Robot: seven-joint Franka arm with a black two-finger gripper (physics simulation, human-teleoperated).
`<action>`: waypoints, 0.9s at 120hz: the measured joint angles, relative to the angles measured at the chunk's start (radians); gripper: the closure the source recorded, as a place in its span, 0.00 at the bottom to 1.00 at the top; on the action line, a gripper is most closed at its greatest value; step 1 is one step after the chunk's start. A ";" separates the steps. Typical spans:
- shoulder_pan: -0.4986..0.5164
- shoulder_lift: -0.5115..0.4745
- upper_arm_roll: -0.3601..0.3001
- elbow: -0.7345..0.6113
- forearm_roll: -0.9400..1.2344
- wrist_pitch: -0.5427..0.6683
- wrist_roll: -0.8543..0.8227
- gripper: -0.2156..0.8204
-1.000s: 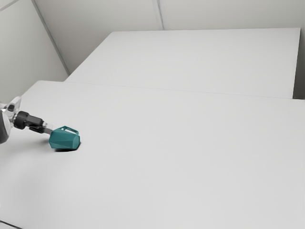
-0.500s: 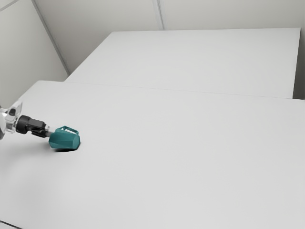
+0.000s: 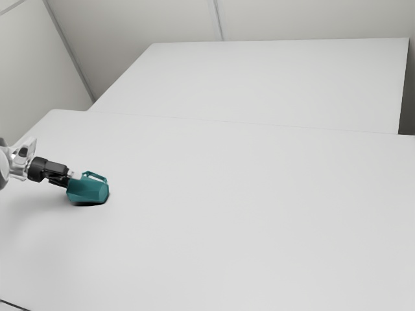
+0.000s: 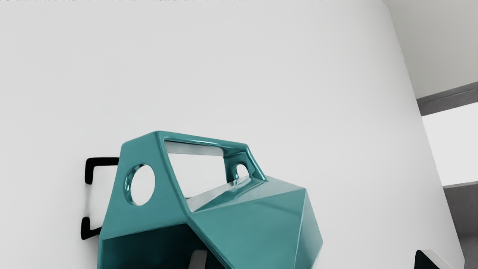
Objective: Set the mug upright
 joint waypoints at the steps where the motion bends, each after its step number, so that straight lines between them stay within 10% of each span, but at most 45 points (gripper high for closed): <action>1: 0.000 0.000 0.000 -0.001 0.000 0.000 0.000 0.21; 108: -0.012 -0.011 -0.004 -0.019 -0.027 0.011 -0.022 0.85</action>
